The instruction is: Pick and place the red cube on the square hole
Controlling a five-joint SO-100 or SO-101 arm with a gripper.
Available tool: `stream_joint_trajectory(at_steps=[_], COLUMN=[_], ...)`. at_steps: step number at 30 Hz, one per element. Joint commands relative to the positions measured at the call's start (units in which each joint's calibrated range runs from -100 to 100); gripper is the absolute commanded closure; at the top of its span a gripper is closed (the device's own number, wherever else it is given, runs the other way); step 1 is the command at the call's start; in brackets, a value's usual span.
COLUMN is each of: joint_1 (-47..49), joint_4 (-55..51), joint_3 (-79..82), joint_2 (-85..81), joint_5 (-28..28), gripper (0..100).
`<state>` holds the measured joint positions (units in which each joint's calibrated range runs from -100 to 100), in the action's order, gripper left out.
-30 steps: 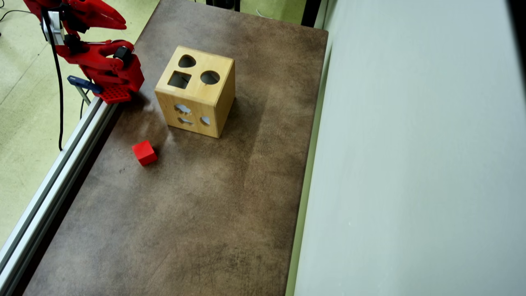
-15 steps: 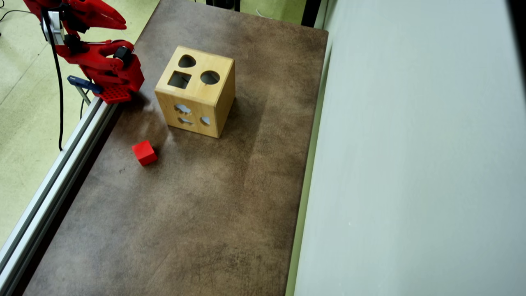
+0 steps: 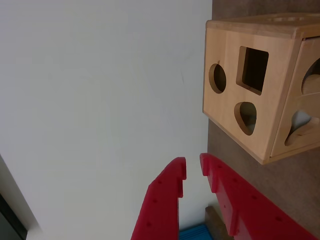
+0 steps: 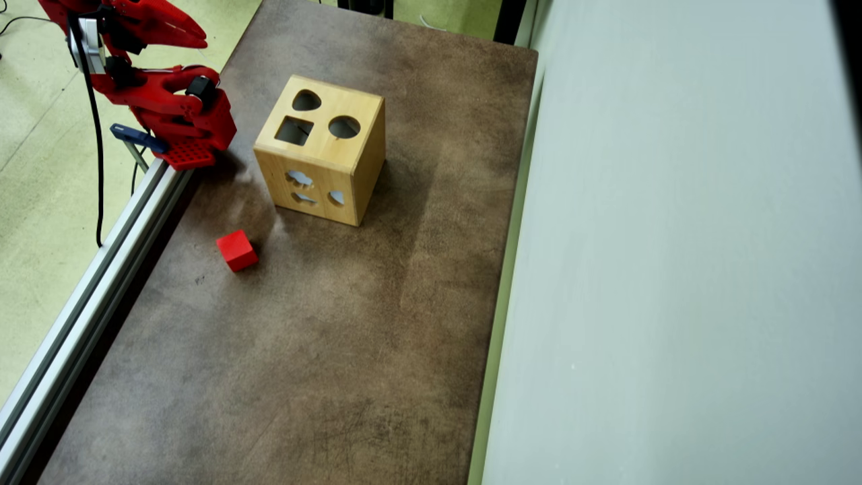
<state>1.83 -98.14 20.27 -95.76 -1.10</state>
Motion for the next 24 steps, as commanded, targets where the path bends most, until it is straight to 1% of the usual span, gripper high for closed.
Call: stream_joint_trajectory(at_steps=[1,18,20,24], joint_1=[0.2,0.1,0.1,0.0], joint_4=[0.2,0.2,0.2,0.2], joint_3=[-0.4,-0.3,-1.1,-3.2], joint_2=[0.2,0.6,3.2,16.7], joint_5=[-0.1,0.0,-0.1,-0.4], gripper=[95,94,94,94])
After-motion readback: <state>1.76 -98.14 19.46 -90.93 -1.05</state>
